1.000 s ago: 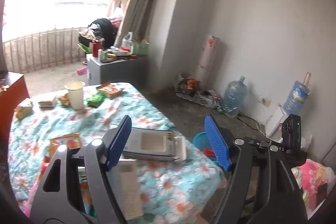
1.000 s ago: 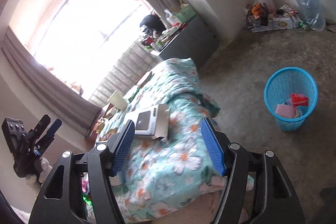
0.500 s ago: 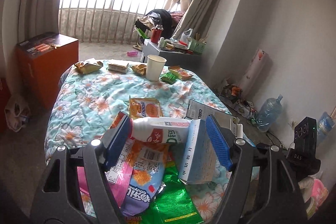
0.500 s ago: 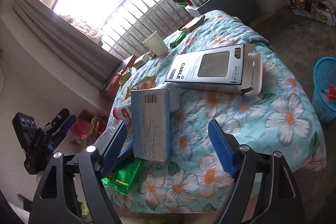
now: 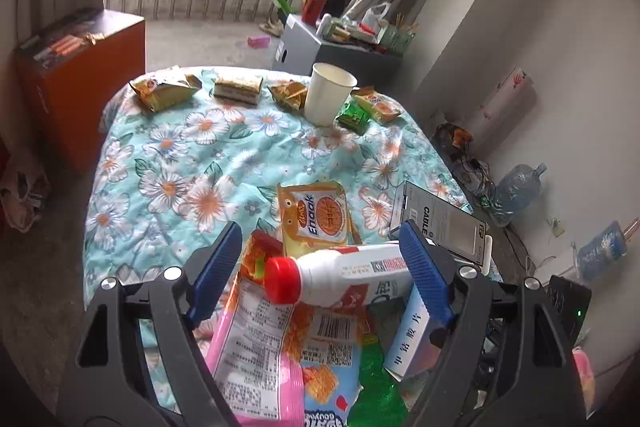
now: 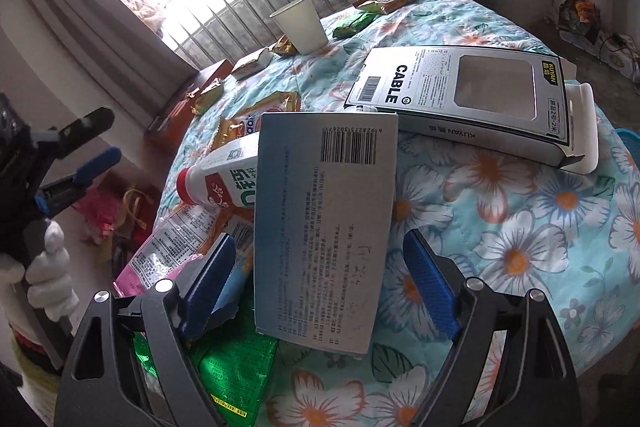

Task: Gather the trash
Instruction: 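Grasp the orange snack packet with the left gripper while the right gripper grasps the barcode card, then carry the snack packet and barcode card in both grippers to the wastebasket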

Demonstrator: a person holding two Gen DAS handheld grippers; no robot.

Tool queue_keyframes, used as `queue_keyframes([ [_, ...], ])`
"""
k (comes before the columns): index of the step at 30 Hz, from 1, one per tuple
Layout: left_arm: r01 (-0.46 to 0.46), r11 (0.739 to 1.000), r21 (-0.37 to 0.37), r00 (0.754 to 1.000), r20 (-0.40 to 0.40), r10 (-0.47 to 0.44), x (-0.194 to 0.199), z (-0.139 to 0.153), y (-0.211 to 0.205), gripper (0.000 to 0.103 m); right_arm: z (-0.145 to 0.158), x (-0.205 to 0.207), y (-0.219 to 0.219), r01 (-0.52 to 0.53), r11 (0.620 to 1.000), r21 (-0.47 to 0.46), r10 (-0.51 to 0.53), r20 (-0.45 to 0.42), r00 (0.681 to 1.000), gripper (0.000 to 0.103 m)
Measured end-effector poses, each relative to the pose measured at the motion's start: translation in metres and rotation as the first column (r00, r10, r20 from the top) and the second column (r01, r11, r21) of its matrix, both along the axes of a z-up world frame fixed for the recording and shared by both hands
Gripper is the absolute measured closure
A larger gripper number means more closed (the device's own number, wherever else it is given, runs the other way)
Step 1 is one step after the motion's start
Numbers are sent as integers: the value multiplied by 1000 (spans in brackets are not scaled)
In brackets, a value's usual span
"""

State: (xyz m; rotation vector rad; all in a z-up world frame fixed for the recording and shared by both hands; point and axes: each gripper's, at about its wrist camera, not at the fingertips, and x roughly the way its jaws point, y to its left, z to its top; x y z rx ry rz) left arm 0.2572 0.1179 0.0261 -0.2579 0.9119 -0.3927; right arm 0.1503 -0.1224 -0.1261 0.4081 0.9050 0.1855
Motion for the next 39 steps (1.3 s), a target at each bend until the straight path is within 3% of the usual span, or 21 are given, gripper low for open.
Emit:
queue_keyframes([
  [2, 28, 1000, 4, 994, -102, -27, 37, -20, -1, 27, -4, 5, 4, 20, 1000, -14, -20, -10, 1000, 20],
  [6, 50, 998, -32, 954, -293, -57, 86, -65, -2, 31, -14, 11, 5, 38, 999, -7, -39, -43, 998, 20],
  [12, 8, 998, -62, 916, -400, -32, 116, -107, 3, 42, -18, 19, 8, 32, 999, -18, -33, -57, 998, 20],
  [18, 23, 996, -81, 916, -397, -53, 127, -117, 0, 55, -18, 20, 12, 13, 1000, -26, -14, -51, 999, 20],
  [24, 62, 987, -147, 910, -397, -116, 129, -115, -1, 57, -16, 19, 12, 1, 999, -32, -2, -47, 999, 20],
  [28, 99, 987, -124, 905, -402, -141, 125, -118, -7, 61, -15, 19, 12, 2, 999, -35, -4, -38, 999, 20],
  [30, 102, 987, -121, 906, -400, -143, 125, -118, -10, 79, -16, 20, 12, 4, 999, -31, -5, -38, 999, 20],
  [33, 113, 987, -114, 911, -383, -149, 123, -117, -13, 90, -18, 23, 14, 6, 999, -31, -8, -42, 999, 20],
  [39, 121, 988, -91, 941, -306, -144, 115, -105, -17, 99, -18, 23, 8, 26, 999, -25, -27, -30, 999, 27],
])
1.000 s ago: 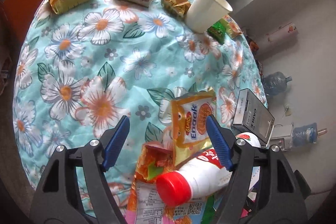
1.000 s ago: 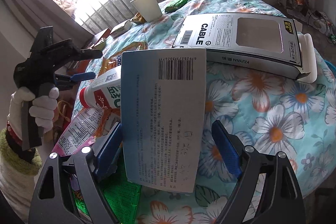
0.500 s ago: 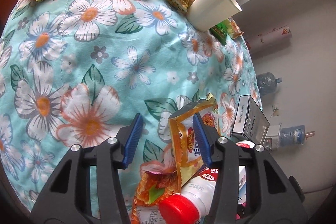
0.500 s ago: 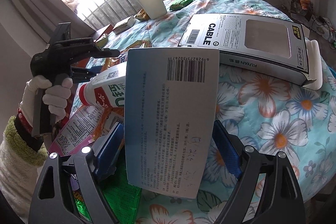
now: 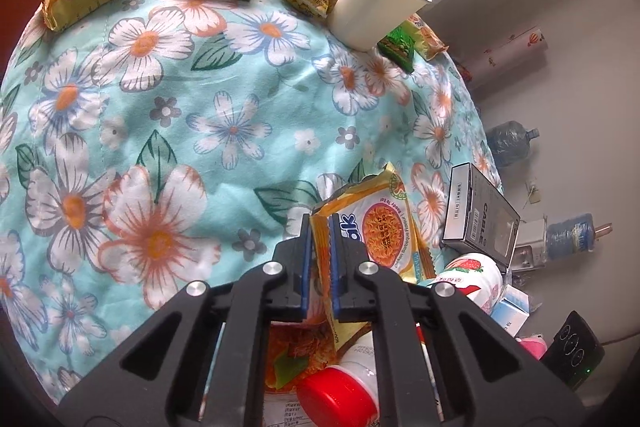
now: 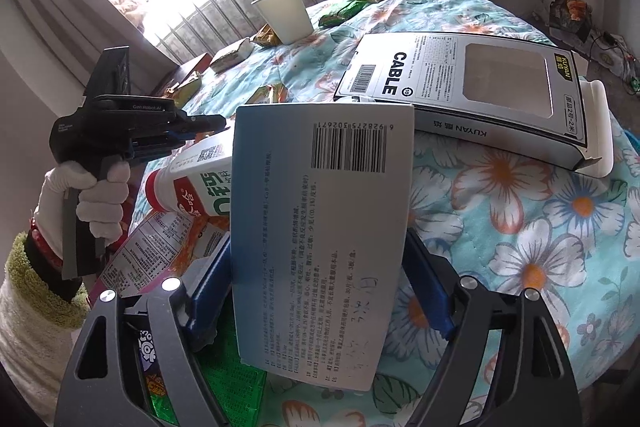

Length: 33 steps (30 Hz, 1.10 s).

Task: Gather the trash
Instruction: 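Carry the snack packet and barcode card in both grippers to the wastebasket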

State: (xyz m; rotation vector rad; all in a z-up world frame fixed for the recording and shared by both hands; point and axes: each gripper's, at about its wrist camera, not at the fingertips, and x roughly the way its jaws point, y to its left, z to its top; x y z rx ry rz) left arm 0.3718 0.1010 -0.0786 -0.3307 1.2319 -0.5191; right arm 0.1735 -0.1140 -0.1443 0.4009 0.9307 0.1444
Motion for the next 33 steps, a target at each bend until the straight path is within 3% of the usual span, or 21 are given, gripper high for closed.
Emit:
queue_keyframes([
  [7, -28, 998, -50, 988, 152, 36, -16, 39, 5, 101, 4, -6, -6, 8, 1000, 8, -8, 22, 1000, 29],
  [13, -46, 996, -74, 958, 279, 65, -37, 74, 7, 102, 13, -16, -15, 22, 999, 28, -24, 56, 998, 29],
  [23, -68, 995, -75, 875, 474, 96, -82, 137, 10, 102, 37, -37, -43, 71, 994, 84, -84, 152, 985, 29],
  [33, -92, 995, -31, 806, 585, 93, -142, 175, 5, 102, 46, -52, -72, 99, 985, 144, -126, 193, 973, 30],
])
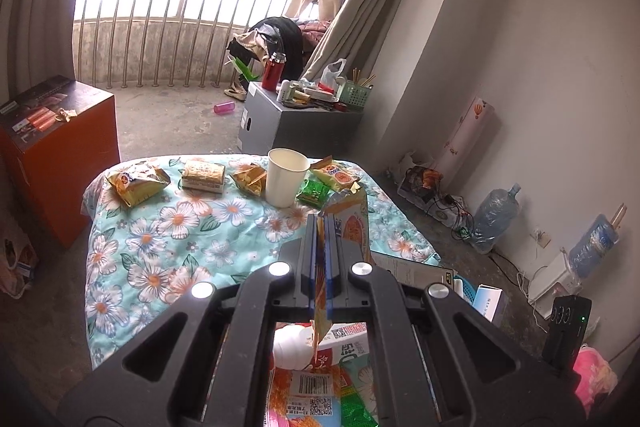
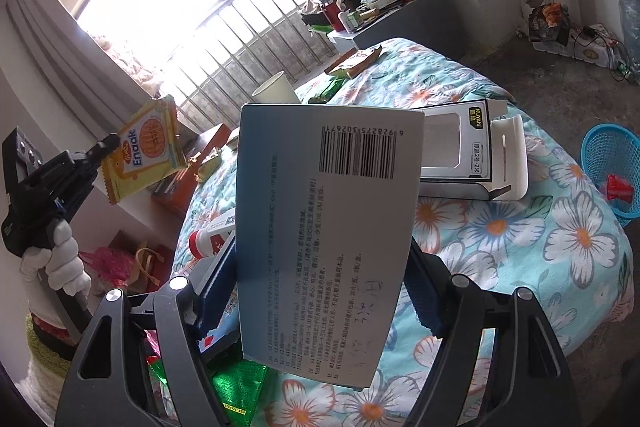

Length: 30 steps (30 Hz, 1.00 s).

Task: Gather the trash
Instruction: 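Carry the snack packet and barcode card in both grippers to the wastebasket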

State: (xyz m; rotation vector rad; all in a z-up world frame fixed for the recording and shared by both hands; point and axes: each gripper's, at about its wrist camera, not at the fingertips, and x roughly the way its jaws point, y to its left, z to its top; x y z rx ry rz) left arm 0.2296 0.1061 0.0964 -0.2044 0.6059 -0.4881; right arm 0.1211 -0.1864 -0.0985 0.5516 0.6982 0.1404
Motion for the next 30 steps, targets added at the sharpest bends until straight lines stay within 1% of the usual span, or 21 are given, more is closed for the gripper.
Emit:
queue_keyframes([
  [6, 6, 1000, -3, 1000, 29, -6, -24, 8, -10, 102, 3, -8, -14, 24, 999, 27, -24, 21, 999, 30],
  [13, 25, 1000, 7, 999, 37, -25, -32, 12, -27, 102, 5, -18, -28, 47, 997, 53, -50, 43, 998, 30],
  [18, 44, 999, 27, 997, 61, -46, -35, 18, -46, 102, 6, -27, -39, 67, 995, 71, -71, 54, 996, 30],
  [30, 133, 988, 78, 986, 93, -140, -44, 24, -106, 102, 8, -46, -71, 130, 985, 115, -141, 84, 986, 30],
])
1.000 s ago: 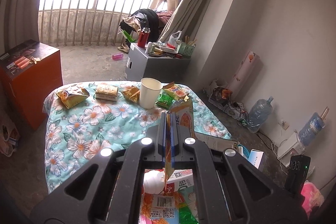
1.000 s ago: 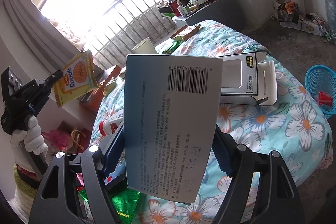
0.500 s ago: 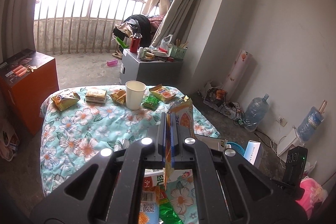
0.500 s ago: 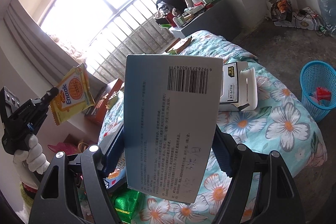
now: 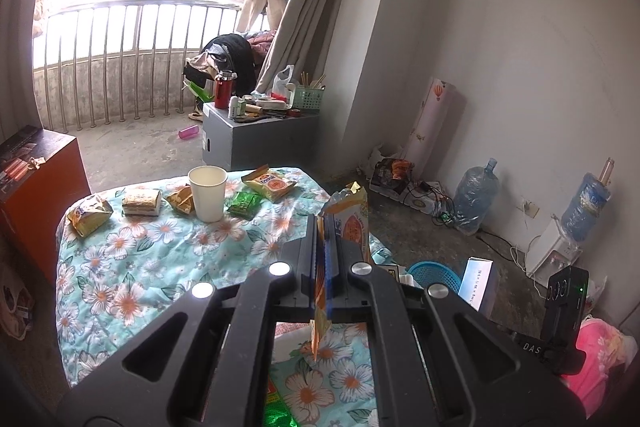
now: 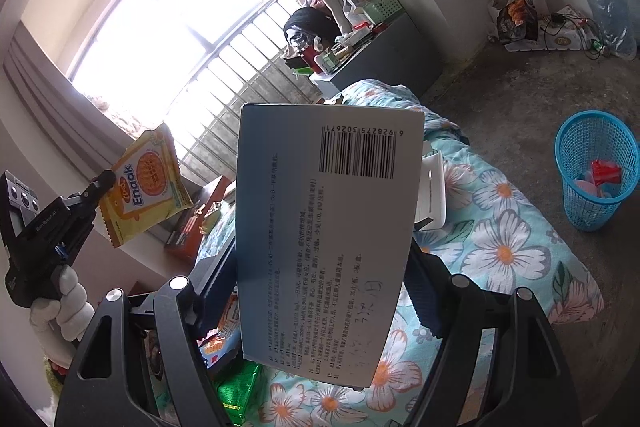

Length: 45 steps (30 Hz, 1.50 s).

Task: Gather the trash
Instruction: 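Carry the snack packet and barcode card in both grippers to the wastebasket, then open both grippers over the wastebasket to drop packet and card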

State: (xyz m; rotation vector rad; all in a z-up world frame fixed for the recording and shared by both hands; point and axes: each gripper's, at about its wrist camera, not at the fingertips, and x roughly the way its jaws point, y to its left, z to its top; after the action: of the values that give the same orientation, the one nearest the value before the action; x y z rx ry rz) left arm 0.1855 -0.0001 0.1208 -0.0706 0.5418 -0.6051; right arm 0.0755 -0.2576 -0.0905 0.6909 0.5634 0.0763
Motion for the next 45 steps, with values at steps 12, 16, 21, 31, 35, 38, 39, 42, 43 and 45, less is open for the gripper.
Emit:
queue_keyframes([
  [12, 124, 991, 57, 992, 30, -126, -4, -1, -85, 102, -2, -24, -39, 90, 995, 41, -91, 25, 996, 30],
  [16, 169, 983, 73, 985, 27, -171, -5, -3, -120, 102, -4, -32, -55, 131, 990, 60, -132, 29, 991, 30],
  [21, 227, 970, 87, 974, 0, -228, 0, -14, -166, 102, -9, -42, -84, 191, 978, 87, -194, 26, 981, 30],
  [31, 339, 936, 98, 941, -49, -335, 8, -46, -261, 102, -25, -61, -142, 324, 936, 138, -328, 1, 945, 30],
  [35, 373, 922, 104, 927, -70, -367, 13, -63, -294, 102, -34, -66, -168, 376, 913, 157, -378, -20, 926, 30],
  [38, 390, 914, 108, 919, -99, -381, 20, -78, -318, 102, -44, -70, -193, 415, 890, 187, -415, -43, 909, 30],
  [39, 395, 912, 109, 917, -112, -383, 22, -84, -326, 102, -48, -71, -204, 429, 881, 198, -427, -56, 902, 30],
  [42, 411, 903, 124, 907, -153, -392, 30, -105, -353, 102, -64, -68, -241, 458, 857, 236, -447, -101, 889, 30],
  [43, 415, 900, 129, 904, -170, -393, 34, -113, -363, 102, -72, -65, -255, 465, 848, 253, -450, -118, 885, 30],
  [45, 425, 894, 140, 897, -201, -395, 39, -129, -385, 102, -88, -57, -282, 483, 830, 280, -453, -167, 876, 30],
])
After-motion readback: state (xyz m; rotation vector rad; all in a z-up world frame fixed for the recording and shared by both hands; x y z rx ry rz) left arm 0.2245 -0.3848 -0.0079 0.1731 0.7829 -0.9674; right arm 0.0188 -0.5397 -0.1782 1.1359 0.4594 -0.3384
